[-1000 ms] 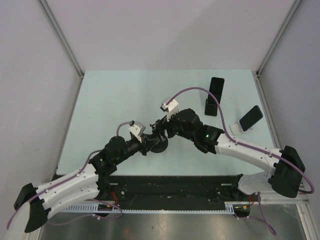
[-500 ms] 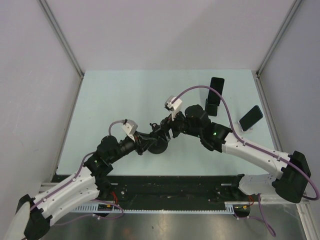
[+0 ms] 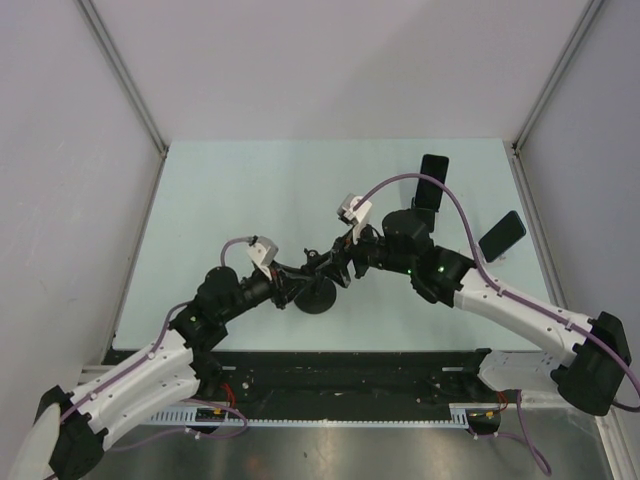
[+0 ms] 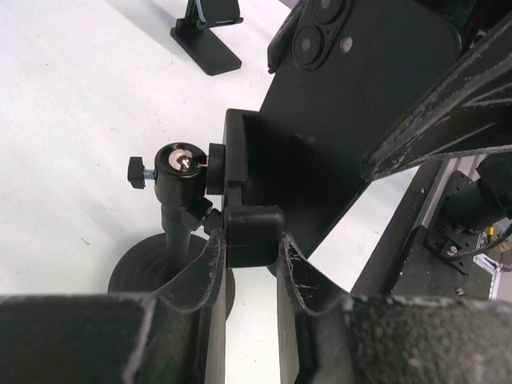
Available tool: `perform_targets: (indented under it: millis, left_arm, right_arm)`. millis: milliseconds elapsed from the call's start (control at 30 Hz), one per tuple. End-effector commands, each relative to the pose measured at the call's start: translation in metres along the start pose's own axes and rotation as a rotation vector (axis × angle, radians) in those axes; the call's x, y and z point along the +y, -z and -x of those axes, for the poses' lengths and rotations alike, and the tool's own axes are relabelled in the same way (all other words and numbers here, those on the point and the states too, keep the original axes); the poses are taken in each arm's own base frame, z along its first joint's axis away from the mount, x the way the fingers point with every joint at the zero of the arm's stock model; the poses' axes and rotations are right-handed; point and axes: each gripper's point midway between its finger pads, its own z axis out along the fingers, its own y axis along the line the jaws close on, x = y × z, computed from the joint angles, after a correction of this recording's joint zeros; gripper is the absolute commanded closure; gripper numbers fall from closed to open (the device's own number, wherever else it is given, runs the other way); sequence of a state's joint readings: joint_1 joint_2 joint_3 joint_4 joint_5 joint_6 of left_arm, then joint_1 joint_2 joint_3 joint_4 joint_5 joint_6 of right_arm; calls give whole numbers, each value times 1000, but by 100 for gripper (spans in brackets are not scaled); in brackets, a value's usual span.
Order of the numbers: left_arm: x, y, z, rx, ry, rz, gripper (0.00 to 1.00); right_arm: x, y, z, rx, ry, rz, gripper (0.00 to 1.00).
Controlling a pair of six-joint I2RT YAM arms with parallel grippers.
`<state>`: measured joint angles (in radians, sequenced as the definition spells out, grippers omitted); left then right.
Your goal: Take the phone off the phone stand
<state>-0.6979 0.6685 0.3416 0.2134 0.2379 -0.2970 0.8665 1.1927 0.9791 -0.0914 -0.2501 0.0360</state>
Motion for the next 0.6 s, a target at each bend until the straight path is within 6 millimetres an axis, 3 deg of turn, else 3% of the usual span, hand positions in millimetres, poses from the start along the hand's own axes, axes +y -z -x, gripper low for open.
perform_targets:
  millis: [0, 200, 567]
  left_arm:
    - [37, 0, 19, -39, 14, 196, 87]
    - [41, -3, 23, -42, 36, 223, 74]
    - [44, 15, 45, -122, 35, 281, 43]
  right_arm:
    - [-3, 21, 38, -134, 63, -31, 100]
    - [27, 37, 55, -196, 85, 59, 100]
    - [53, 68, 74, -266, 59, 132, 100]
